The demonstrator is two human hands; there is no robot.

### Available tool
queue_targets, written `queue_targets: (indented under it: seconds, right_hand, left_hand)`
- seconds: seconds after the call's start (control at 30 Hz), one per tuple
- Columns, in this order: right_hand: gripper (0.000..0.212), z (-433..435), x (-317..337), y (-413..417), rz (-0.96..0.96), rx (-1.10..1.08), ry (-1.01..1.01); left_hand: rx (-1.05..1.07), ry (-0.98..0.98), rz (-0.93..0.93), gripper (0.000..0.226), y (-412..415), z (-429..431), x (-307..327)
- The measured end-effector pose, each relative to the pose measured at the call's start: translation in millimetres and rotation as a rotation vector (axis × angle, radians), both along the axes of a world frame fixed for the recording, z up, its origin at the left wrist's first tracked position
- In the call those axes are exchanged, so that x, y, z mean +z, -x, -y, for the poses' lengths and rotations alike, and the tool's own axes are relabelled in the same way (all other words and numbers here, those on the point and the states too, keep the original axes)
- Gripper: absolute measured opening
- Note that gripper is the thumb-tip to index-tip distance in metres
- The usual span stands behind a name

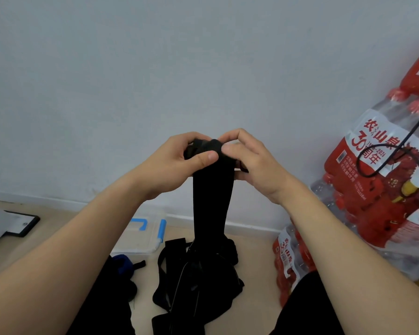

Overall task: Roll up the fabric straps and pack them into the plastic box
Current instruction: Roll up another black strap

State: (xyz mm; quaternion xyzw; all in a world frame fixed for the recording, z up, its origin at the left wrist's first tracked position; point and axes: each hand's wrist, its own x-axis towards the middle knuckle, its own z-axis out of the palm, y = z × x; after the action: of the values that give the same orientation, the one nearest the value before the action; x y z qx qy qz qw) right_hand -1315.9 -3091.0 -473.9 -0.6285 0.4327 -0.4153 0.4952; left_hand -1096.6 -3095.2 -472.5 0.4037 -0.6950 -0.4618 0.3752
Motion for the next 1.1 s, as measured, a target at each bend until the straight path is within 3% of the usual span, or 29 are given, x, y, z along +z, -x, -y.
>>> queue_targets:
  seconds: [0.17,0.37,0.53,0.67,0.8,0.87,0.93,1.03,1.1]
  right_hand:
    - [0.02,1.1,-4.0,3.3,-0.089,-0.101,0.069]
    - [0.031,-0.5,-3.7,10.7,-0.094,-0.137,0.142]
    - [0.036,0.7,-3.2,11.2,0.099,-0.056,-0.031]
    - [0.033,1.6,-5.3,10.0,-0.08,-0.049,-0.038]
    - [0.033,-0.7,-9.0,9.2,-0.049,-0.071,0.011]
    - [0.036,-1.0,-10.8,7.9,-0.063,-0.053,0.058]
    - [0.041,-0.7,-12.9,8.0,-0.098,-0.028,0.085]
    - [0.036,-0.6,-8.4,6.9,0.014,0.03,-0.002]
    - [0.049,1.8,-4.0,4.5,0.086,0.017,-0.127]
  left_hand:
    - [0.019,0.04,0.011,0.034,-0.1,-1.3,-0.4]
    - [-0.11,-0.164,0.053,0.047,1.6,-3.5,-2.5]
    - [0.003,0.03,0.108,0.02,3.1,0.2,-5.8]
    - [0.006,0.085,0.072,0.029,3.6,0.6,-7.4]
    - [-0.059,-0.06,0.013,0.043,-2.4,2.9,-2.9]
    - [-0.107,-0.157,-0.026,0.042,-3.7,3.3,-1.7]
    - [-0.096,-0.124,0.005,0.035,-5.4,4.0,-2.5]
    - [-0.061,-0.014,0.044,0.025,-5.9,2.7,-4.3]
    - [-0.057,0.025,0.055,0.03,-4.5,2.0,-4.4]
